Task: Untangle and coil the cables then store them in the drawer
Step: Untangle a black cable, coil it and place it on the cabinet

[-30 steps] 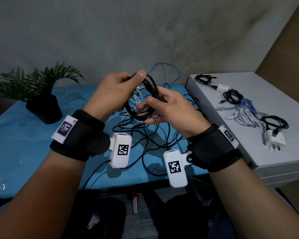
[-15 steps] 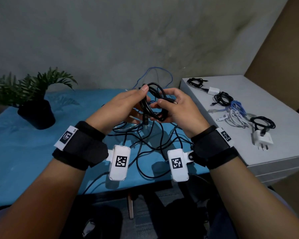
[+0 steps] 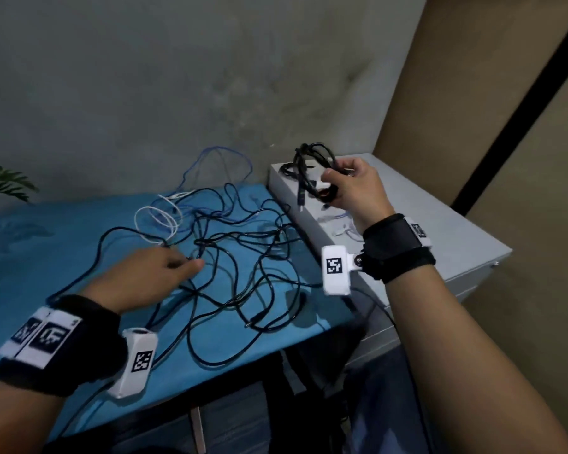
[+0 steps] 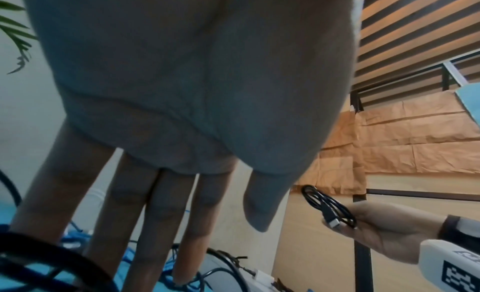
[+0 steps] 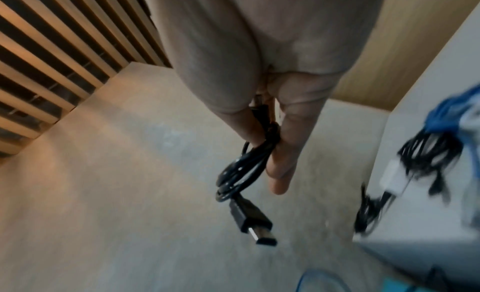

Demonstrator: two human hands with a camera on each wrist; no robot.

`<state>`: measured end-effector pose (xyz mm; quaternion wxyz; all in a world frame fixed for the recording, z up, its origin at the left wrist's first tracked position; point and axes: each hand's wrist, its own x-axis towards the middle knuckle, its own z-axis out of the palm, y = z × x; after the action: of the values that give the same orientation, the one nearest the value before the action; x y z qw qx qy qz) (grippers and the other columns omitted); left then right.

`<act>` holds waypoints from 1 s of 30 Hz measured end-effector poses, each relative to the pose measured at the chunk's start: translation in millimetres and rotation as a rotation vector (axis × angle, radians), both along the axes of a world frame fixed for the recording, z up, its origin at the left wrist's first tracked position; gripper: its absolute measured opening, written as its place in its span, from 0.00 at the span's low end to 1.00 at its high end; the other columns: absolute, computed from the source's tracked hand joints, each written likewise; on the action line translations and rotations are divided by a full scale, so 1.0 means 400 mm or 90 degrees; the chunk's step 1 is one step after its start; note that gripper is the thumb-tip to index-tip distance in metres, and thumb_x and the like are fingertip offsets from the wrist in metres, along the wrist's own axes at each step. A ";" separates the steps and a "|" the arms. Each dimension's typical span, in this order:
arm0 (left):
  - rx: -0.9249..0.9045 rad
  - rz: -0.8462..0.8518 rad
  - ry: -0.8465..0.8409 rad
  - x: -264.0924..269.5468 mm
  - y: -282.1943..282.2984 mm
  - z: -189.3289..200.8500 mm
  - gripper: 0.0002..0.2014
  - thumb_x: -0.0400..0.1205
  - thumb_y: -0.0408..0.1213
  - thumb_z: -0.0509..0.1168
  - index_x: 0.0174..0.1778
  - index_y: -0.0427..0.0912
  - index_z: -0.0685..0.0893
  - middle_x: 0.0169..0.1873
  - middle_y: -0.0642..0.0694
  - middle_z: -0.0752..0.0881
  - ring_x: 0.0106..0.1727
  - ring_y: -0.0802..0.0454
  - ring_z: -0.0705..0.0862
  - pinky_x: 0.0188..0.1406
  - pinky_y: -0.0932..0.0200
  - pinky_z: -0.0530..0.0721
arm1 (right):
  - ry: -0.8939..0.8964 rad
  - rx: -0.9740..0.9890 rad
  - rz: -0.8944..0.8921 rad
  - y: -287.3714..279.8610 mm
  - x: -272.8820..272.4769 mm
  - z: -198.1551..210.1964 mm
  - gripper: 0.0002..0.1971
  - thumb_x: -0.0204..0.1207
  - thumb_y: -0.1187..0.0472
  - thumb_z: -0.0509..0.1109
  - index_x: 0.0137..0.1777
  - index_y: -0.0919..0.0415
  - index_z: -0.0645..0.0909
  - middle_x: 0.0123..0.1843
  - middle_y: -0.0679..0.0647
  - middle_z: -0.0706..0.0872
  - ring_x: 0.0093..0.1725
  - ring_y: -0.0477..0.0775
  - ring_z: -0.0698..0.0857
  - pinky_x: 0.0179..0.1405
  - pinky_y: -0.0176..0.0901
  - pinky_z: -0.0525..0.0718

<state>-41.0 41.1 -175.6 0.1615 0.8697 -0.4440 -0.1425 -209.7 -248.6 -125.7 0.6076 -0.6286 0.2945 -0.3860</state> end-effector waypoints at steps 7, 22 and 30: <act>0.030 -0.004 0.012 0.020 -0.035 -0.045 0.38 0.73 0.74 0.50 0.51 0.46 0.91 0.49 0.43 0.91 0.48 0.49 0.87 0.54 0.51 0.82 | -0.026 0.108 -0.204 -0.284 -0.224 -0.010 0.14 0.67 0.78 0.74 0.39 0.65 0.72 0.39 0.62 0.76 0.34 0.60 0.86 0.26 0.46 0.91; -0.045 0.018 0.044 0.051 -0.058 -0.077 0.47 0.55 0.93 0.44 0.43 0.61 0.92 0.44 0.61 0.89 0.45 0.58 0.86 0.48 0.50 0.83 | 0.482 0.082 -0.307 -0.444 -0.483 -0.181 0.19 0.85 0.65 0.63 0.74 0.70 0.78 0.64 0.66 0.85 0.49 0.57 0.82 0.58 0.49 0.86; -0.094 0.029 0.109 0.115 -0.045 -0.140 0.39 0.57 0.91 0.54 0.39 0.64 0.92 0.43 0.57 0.92 0.47 0.52 0.89 0.55 0.41 0.84 | 0.735 -0.127 -0.387 -0.379 -0.424 -0.167 0.27 0.81 0.55 0.63 0.81 0.58 0.71 0.81 0.63 0.71 0.80 0.68 0.68 0.77 0.60 0.68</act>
<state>4.8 23.1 -231.4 0.2655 0.8499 -0.4182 -0.1798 -379.3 -400.1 -192.4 0.1547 -0.6767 0.7002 -0.1670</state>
